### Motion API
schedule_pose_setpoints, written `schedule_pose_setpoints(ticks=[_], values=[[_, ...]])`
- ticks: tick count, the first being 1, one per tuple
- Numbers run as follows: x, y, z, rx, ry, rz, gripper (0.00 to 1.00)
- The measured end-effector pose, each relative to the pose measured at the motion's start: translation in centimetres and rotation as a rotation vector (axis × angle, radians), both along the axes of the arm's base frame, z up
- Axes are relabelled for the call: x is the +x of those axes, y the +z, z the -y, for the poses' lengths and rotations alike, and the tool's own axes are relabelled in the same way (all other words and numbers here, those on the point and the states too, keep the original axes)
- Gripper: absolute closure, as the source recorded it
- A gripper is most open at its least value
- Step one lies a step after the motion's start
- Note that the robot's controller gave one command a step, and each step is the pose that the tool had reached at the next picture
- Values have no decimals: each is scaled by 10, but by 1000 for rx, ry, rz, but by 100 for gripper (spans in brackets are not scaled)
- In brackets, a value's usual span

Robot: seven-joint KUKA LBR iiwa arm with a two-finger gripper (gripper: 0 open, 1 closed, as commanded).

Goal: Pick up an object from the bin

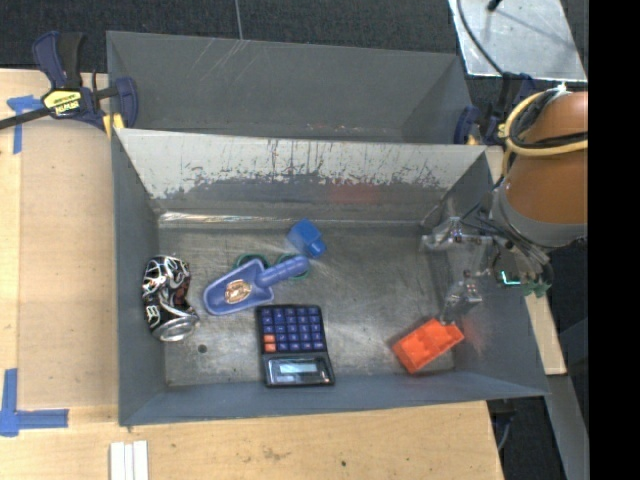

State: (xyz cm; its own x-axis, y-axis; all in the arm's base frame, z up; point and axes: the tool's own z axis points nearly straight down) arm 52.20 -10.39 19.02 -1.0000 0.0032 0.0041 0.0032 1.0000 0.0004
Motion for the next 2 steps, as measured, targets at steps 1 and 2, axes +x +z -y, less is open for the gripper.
schedule_pose_setpoints(ticks=[1, 2], values=[[2, 4, 0, -1, 2, 8, 0], [-4, -44, -13, -3, 37, 14, 0]])
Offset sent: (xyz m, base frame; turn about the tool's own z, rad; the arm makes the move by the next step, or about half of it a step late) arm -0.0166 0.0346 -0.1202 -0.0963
